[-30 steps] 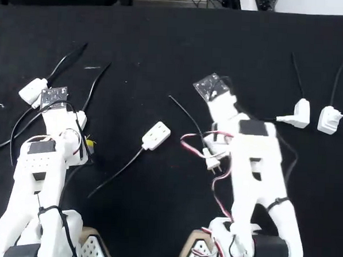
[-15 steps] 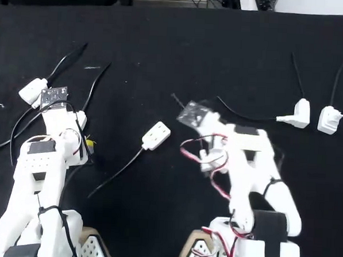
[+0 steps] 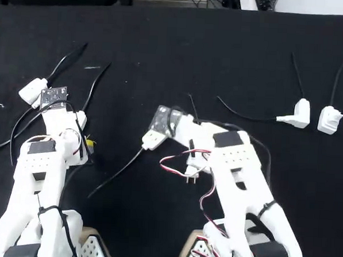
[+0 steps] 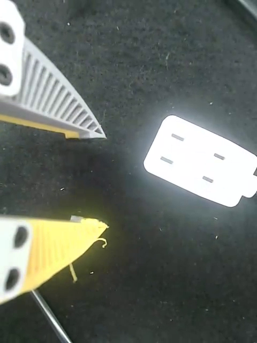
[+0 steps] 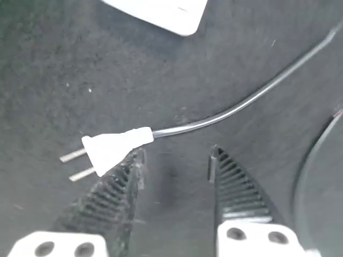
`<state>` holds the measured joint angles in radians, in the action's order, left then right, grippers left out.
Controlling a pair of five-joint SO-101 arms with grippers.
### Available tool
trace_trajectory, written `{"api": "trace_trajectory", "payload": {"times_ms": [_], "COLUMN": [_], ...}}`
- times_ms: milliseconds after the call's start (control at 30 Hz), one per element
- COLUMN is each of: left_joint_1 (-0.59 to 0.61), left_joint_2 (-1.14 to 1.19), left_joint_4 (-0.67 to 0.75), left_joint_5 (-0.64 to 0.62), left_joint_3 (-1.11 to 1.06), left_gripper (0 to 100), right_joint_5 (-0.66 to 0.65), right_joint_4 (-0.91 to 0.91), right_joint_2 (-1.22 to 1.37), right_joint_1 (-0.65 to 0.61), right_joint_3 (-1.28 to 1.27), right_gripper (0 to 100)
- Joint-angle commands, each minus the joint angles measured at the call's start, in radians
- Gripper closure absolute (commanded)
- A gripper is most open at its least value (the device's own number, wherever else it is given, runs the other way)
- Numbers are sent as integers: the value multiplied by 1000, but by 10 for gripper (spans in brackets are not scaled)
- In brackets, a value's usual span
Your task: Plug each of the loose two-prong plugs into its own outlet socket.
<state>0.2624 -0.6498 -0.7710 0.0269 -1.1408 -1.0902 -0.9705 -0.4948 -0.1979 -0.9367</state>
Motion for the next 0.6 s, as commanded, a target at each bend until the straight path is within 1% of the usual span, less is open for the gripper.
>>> {"api": "trace_trajectory", "payload": {"times_ms": [0,67,200,267,367,433,567], "left_joint_1": [4,4,4,4,4,4,4], "left_joint_2": [-25,-25,-25,-25,-25,-25,-25], "left_joint_4": [14,14,14,14,14,14,14], "left_joint_5": [-6,-6,-6,-6,-6,-6,-6], "left_joint_3": [5,5,5,7,7,7,7], "left_gripper": [766,766,766,766,766,766,766], "right_joint_5": [-160,-275,-519,-608,-730,-787,-796], "right_joint_4": [0,0,2,29,117,166,233], "right_joint_2": [-38,-33,-24,-21,-21,-21,-21], "right_joint_1": [71,89,84,81,75,51,-26], "right_joint_3": [48,48,-4,-51,-122,-157,-200], "right_gripper": [815,815,813,814,814,814,815]}}
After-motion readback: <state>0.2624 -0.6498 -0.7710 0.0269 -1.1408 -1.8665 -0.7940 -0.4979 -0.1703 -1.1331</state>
